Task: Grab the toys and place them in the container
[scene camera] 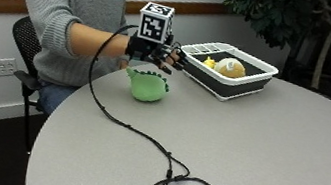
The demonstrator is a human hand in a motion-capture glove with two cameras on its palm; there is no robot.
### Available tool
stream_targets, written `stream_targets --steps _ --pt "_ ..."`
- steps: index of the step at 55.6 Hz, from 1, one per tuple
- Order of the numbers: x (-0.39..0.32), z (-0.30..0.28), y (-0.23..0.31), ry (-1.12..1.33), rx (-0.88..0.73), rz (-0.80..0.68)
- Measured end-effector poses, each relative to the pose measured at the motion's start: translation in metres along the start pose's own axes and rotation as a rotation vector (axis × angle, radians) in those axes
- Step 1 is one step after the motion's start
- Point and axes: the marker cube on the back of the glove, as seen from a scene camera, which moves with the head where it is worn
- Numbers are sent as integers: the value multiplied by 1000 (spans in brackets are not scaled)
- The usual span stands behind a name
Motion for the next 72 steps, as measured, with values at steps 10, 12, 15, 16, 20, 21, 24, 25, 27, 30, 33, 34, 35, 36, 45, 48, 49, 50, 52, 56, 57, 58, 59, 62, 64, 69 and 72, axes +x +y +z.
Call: stream_targets --steps 10,12,15,16,20,21,24,25,27,30,33,34,35,36,45,48,49,50,52,56,57,58,59,62,64,69,72 --pt "-21 85 29 27 -99 -22" --pt "-23 103 33 42 -123 -18" --pt "-29 130 41 8 -164 -36" --pt "-32 138 43 -13 -171 -43" --pt "-39 151 47 -31 -149 -47" --pt "-40 152 46 -27 -141 -45" --pt "-40 152 45 -24 -137 -42" --pt "-40 152 44 -26 -140 -43" --pt "-39 152 44 -30 -147 -48" --pt "-39 154 43 -26 -150 -58" --pt "-40 154 44 -26 -152 -59" --pt "-40 154 44 -26 -153 -57" --pt "-41 154 44 -26 -154 -55" --pt "-41 154 44 -26 -153 -54" --pt "-38 149 39 -14 -99 -40" --pt "-41 146 35 -35 -24 -38" --pt "-42 145 33 -43 1 -40" --pt "-42 145 31 -49 22 -42" --pt "-45 144 28 -55 50 -49" --pt "-50 143 25 -45 75 -74" --pt "-51 142 25 -40 78 -78" --pt "-51 142 24 -35 80 -80" --pt "-51 141 24 -32 82 -80" --pt "-51 140 23 -27 82 -80" --pt "-51 139 23 -28 78 -83" --pt "-53 129 17 -5 51 -133" --pt "-52 98 4 50 53 -194"
